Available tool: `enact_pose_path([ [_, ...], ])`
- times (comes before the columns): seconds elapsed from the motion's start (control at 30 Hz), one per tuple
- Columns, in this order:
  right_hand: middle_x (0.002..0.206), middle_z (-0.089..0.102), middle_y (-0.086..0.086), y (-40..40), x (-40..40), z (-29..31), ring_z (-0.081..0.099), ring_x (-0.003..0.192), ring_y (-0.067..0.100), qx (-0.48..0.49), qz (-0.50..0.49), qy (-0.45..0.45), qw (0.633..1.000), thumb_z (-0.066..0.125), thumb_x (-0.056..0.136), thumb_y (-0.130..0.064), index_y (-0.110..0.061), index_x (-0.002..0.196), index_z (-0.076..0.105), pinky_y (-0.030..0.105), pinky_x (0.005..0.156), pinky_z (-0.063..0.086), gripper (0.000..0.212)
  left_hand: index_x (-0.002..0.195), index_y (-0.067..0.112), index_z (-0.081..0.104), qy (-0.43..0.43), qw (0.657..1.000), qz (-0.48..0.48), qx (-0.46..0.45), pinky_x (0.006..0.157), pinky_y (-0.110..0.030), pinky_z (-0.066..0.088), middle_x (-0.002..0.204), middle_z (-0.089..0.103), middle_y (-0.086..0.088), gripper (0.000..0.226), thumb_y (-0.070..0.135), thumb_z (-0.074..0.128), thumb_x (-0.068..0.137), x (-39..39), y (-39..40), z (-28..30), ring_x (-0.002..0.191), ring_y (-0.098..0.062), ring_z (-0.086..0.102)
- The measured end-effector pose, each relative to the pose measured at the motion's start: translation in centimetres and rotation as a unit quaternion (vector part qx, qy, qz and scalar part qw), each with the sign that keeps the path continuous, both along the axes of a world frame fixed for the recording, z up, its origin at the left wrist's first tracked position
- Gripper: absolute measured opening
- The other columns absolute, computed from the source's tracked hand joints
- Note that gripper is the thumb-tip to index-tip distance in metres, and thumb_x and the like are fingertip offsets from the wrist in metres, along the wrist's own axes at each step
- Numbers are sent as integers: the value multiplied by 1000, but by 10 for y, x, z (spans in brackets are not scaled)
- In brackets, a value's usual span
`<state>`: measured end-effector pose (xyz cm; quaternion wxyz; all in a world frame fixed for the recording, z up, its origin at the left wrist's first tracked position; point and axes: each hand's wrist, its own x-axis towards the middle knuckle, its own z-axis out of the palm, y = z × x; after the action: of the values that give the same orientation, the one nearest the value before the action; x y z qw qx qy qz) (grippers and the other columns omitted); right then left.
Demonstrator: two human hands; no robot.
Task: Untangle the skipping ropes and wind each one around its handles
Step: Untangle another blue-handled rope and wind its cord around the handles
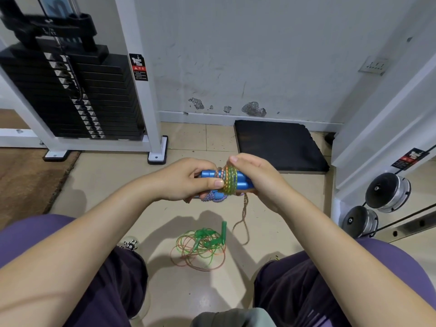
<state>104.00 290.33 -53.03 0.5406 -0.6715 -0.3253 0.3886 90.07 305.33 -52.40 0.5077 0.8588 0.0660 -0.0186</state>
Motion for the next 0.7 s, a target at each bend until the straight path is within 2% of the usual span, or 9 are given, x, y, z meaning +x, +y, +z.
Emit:
enact_pose_path([
  [0.13, 84, 61, 6, 3, -2, 3, 46, 51, 17, 51, -12, 86, 995, 59, 94, -37, -12, 103, 62, 23, 47, 31, 27, 84, 9, 55, -45, 994, 69, -78, 49, -24, 42, 60, 53, -1, 30, 38, 56, 95, 3, 10, -2, 51, -16, 46],
  [0.2, 74, 58, 0, 4, -2, 2, 40, 49, 13, 49, -11, 73, 996, 64, 92, -33, -15, 101, 61, 21, 48, 28, 21, 85, 12, 56, -54, 991, 81, -88, 48, -24, 42, 60, 52, -3, 26, 35, 54, 99, 4, 8, -4, 50, -17, 43],
  [0.3, 62, 37, -1, 4, -3, -3, 25, 48, 11, 34, 33, 70, 996, 69, 85, -30, -16, 99, 63, 22, 46, 19, 20, 89, 9, 57, -79, 974, 147, -154, 45, -24, 38, 58, 51, -2, 24, 28, 49, 102, 8, 8, -3, 45, -14, 37],
  [0.33, 62, 32, -1, 4, -5, -3, 23, 48, 10, 18, 41, 52, 998, 70, 84, -30, -17, 97, 66, 21, 45, 19, 19, 89, 8, 57, -97, 961, 183, -183, 43, -24, 37, 57, 50, -1, 25, 28, 48, 102, 9, 13, -2, 44, -12, 35],
  [0.4, 59, 35, -4, 4, -9, -4, 27, 46, 7, -12, 39, -13, 999, 69, 90, -27, -16, 93, 66, 20, 45, 23, 12, 87, 7, 56, -120, 939, 246, -210, 42, -23, 35, 56, 50, -1, 29, 30, 47, 103, 9, 25, 0, 43, -12, 34],
  [0.5, 46, 46, -16, 8, -16, -3, 41, 44, -1, -46, 18, -153, 987, 55, 100, -23, -13, 87, 63, 15, 50, 31, 19, 85, 8, 55, -116, 928, 303, -181, 44, -25, 34, 57, 50, -3, 31, 32, 49, 102, 9, 31, -3, 46, -15, 35],
  [0.6, 60, 52, -7, 6, -20, -3, 42, 53, 3, -73, 21, -265, 961, 52, 100, -28, -16, 75, 60, 23, 55, 35, 29, 78, 12, 55, -112, 910, 366, -159, 46, -27, 35, 60, 50, -6, 30, 31, 52, 101, 9, 37, -5, 45, -14, 37],
  [0.67, 66, 56, 3, 3, -21, -1, 43, 60, 9, -60, 16, -318, 946, 53, 99, -30, -14, 74, 57, 31, 59, 37, 30, 78, 12, 56, -95, 913, 380, -113, 48, -27, 36, 60, 53, -6, 29, 31, 55, 100, 8, 42, -7, 45, -16, 39],
  [0.7, 64, 54, 2, 2, -21, 1, 41, 59, 11, -44, 6, -347, 937, 55, 98, -32, -14, 72, 55, 33, 59, 37, 31, 78, 11, 56, -83, 920, 376, -73, 48, -27, 36, 59, 55, -6, 29, 31, 55, 99, 8, 43, -9, 45, -17, 40],
])
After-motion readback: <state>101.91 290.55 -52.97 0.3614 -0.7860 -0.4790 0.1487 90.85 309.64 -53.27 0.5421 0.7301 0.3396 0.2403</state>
